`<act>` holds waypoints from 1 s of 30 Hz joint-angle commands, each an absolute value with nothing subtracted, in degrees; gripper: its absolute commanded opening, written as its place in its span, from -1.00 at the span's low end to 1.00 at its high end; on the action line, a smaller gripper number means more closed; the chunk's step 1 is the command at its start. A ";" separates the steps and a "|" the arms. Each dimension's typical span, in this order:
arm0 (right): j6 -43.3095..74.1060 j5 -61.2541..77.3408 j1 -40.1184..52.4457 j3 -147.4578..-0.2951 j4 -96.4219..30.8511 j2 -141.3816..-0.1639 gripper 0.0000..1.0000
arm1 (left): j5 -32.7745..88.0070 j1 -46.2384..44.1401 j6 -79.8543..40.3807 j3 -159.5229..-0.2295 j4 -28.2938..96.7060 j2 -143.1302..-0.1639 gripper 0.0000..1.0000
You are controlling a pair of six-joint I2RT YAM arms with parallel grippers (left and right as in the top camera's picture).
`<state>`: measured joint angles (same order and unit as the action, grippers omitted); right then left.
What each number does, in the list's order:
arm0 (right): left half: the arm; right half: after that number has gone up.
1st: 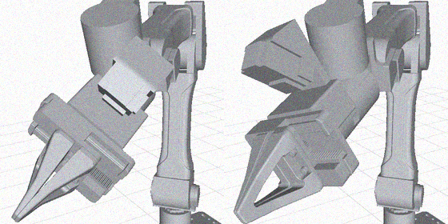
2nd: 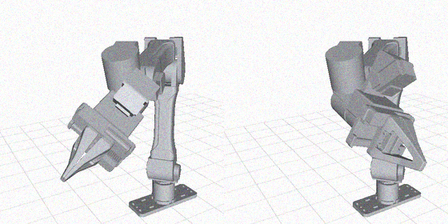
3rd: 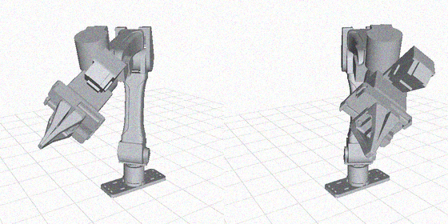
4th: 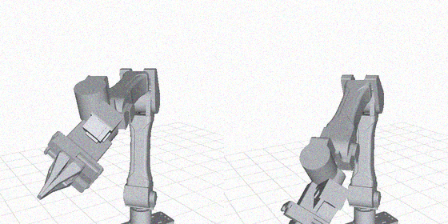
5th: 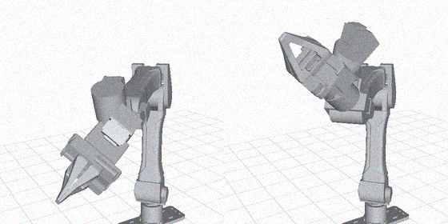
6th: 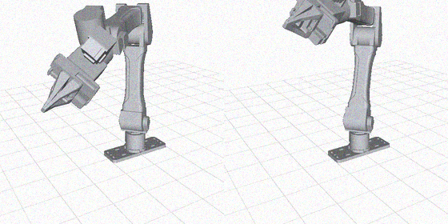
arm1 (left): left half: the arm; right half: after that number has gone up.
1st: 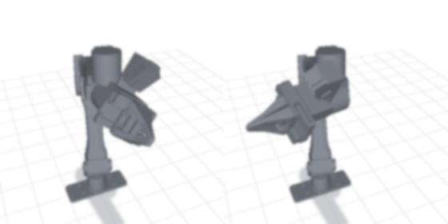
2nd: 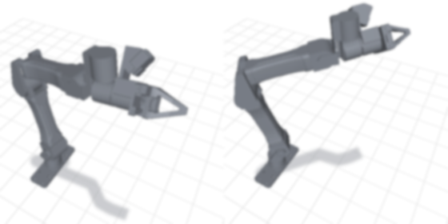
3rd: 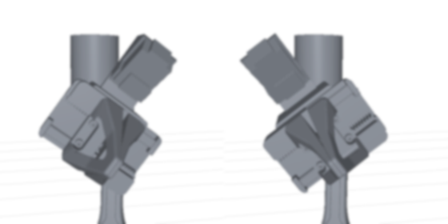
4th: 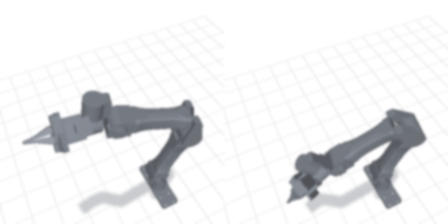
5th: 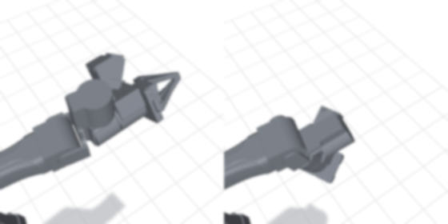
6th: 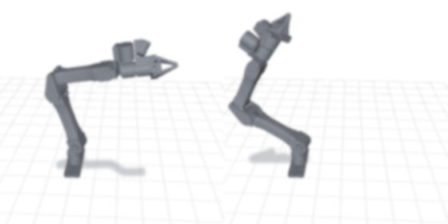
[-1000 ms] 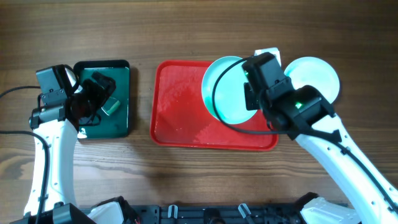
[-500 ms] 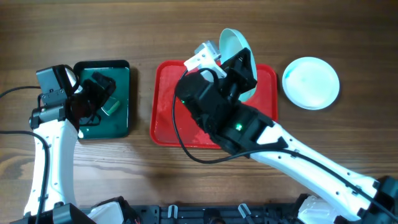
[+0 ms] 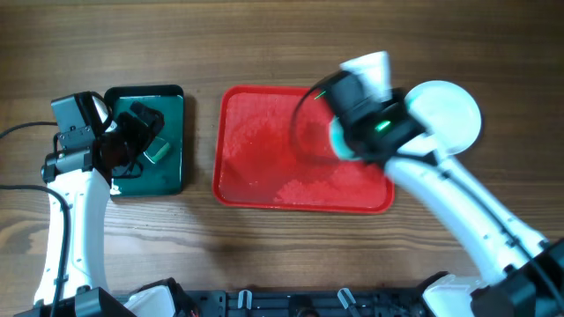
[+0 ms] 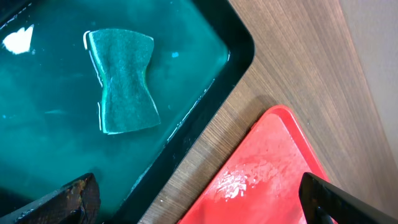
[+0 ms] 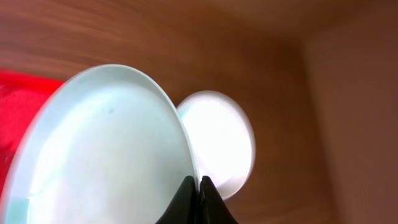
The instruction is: Clean dirty plates on tray and stack at the side
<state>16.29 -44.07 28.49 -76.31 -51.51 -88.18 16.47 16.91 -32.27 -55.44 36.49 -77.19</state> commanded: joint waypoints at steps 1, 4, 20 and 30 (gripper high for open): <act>25.91 -22.79 11.20 -76.38 -51.68 -88.40 -0.92 | 17.32 17.12 -32.18 -55.42 36.34 -76.86 1.00; 25.89 -5.37 -8.97 -76.38 -51.11 -88.71 -0.91 | 17.32 17.12 -32.18 -55.42 36.34 -76.86 1.00; 22.55 2.68 -21.93 -76.51 -43.27 -106.00 -0.92 | 17.32 17.12 -32.18 -55.42 36.34 -76.86 1.00; 24.25 2.63 -21.93 -76.53 -51.35 -83.94 0.25 | 17.32 17.12 -32.18 -55.42 36.34 -76.86 1.00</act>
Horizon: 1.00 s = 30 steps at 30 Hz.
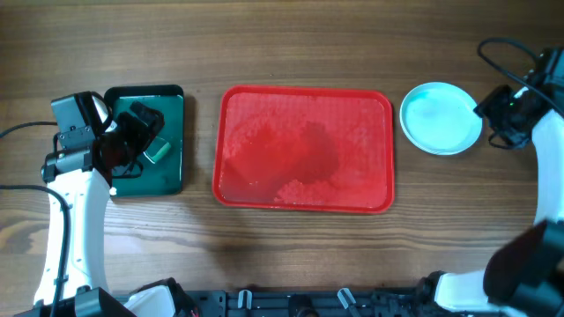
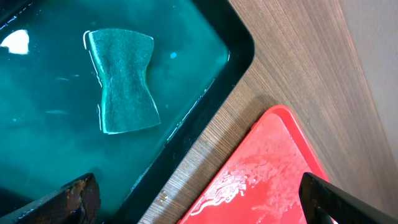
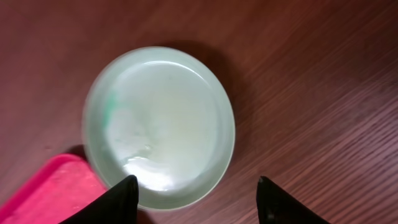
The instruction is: Clean dirty plates on tray and stack at the side
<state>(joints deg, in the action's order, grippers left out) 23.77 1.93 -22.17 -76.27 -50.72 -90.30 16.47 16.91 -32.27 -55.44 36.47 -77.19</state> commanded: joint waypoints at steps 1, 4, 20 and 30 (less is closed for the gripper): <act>24.21 2.68 -21.93 -76.55 -51.77 -81.08 0.29 | 17.32 17.12 -32.18 -55.42 36.34 -76.86 1.00; 24.05 3.01 -21.93 -76.53 -55.75 -70.24 0.52 | 17.32 17.12 -32.18 -55.42 36.34 -76.86 1.00; 23.14 15.29 -21.93 -76.38 -75.94 -43.51 0.99 | 17.32 17.12 -32.18 -55.42 36.34 -76.86 1.00; 22.72 5.17 -15.03 -72.64 -70.30 -38.63 0.99 | 17.32 17.12 -32.18 -55.42 36.34 -76.86 1.00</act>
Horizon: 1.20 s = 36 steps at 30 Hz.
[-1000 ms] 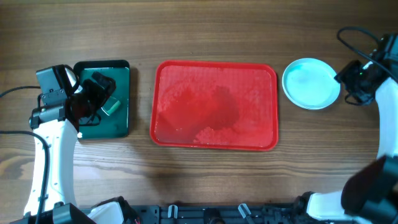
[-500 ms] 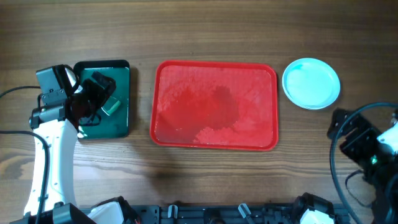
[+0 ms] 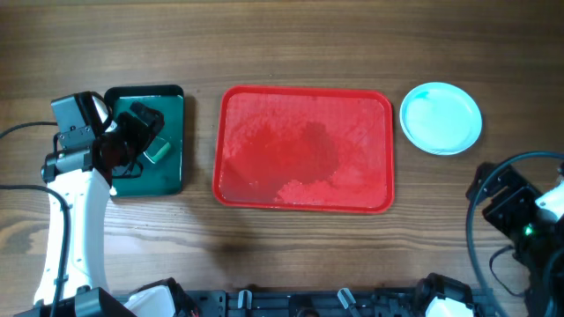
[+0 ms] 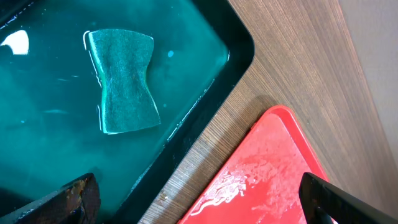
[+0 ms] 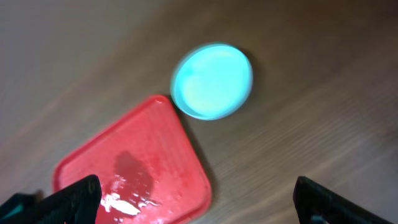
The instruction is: Clean dirty plates on tray and stack at the side
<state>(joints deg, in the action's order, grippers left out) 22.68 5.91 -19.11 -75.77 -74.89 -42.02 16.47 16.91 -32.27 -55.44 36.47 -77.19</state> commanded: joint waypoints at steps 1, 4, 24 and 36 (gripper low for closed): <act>22.70 5.37 -11.53 -67.83 -64.45 -35.59 0.99 | 17.32 17.12 -32.18 -55.42 36.34 -76.86 1.00; 22.74 7.88 -6.07 -49.01 -46.22 -24.43 0.99 | 17.32 17.12 -32.18 -55.42 36.34 -76.86 1.00; 10.98 7.14 -5.63 -0.30 0.36 -0.19 0.99 | 17.32 17.12 -32.18 -55.42 36.34 -76.86 1.00; -1.13 7.05 -5.63 -0.30 0.36 -0.19 0.99 | 17.32 17.12 -32.18 -55.42 36.34 -76.86 1.00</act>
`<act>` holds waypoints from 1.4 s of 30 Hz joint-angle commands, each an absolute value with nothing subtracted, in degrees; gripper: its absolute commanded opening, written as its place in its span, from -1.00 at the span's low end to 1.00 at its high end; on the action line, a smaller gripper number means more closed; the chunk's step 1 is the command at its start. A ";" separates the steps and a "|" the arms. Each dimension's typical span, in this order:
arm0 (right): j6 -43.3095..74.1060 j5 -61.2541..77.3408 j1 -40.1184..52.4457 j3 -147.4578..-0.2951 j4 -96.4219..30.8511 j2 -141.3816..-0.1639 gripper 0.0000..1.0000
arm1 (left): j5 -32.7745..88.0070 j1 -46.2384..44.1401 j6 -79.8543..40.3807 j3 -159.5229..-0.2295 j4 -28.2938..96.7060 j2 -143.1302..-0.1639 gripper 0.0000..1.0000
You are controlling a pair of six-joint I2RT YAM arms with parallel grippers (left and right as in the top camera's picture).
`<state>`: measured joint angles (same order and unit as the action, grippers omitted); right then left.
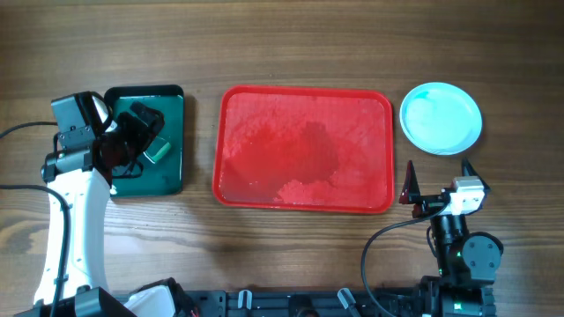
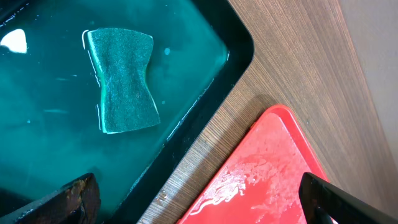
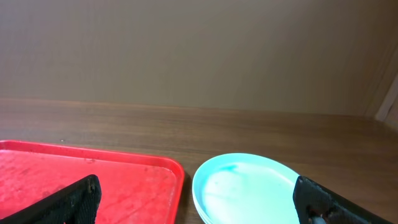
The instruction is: Clean dirty plates on tray and stack at the side
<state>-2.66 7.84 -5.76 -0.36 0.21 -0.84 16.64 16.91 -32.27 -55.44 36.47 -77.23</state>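
The red tray (image 1: 304, 150) lies mid-table, wet, with no plate on it; its right end shows as the tray (image 3: 87, 180) in the right wrist view. Pale blue plates (image 1: 441, 118) sit one on another on the wood just right of it, seen low as the plates (image 3: 249, 190). My right gripper (image 1: 438, 176) stands open near the front edge, short of the plates and holding nothing; the right gripper (image 3: 196, 208) faces them. My left gripper (image 1: 132, 132) hangs open over the green basin (image 1: 172, 172), the left gripper (image 2: 196, 205) spanning its corner. A green sponge (image 2: 124, 81) lies in the water.
The basin (image 2: 239, 43) of water stands left of the tray, a strip of bare wood between them. The tray corner (image 2: 267, 168) carries suds and streaks. A cable loops along the front right by my right arm's base.
My right arm has gone from the table's right front corner to a low post at the front, its camera now looking level at tray and plates. Left arm, sponge and plates are unchanged.
My right gripper was first shut on a plate's rim above the tray's right end. Then that plate lay on the one beside the tray and the gripper stood open next to it. It then stood far off at the front right, and now rests low at the front.
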 commanded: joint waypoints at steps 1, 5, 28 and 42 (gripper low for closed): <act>-1.13 7.05 -5.63 -0.30 0.36 -0.19 0.99 | 17.32 17.12 -32.18 -55.42 36.34 -76.86 1.00; -1.10 7.05 -5.63 -0.30 0.36 -0.21 0.99 | 17.32 17.12 -32.18 -55.42 36.34 -76.86 1.00; -1.13 7.05 -5.63 -0.30 0.36 -0.21 0.99 | 11.51 3.77 -16.69 -25.04 20.27 -45.78 1.00; -1.10 7.05 -5.63 -0.30 0.36 -0.21 1.00 | 12.14 3.42 -10.17 -3.51 10.92 -6.81 1.00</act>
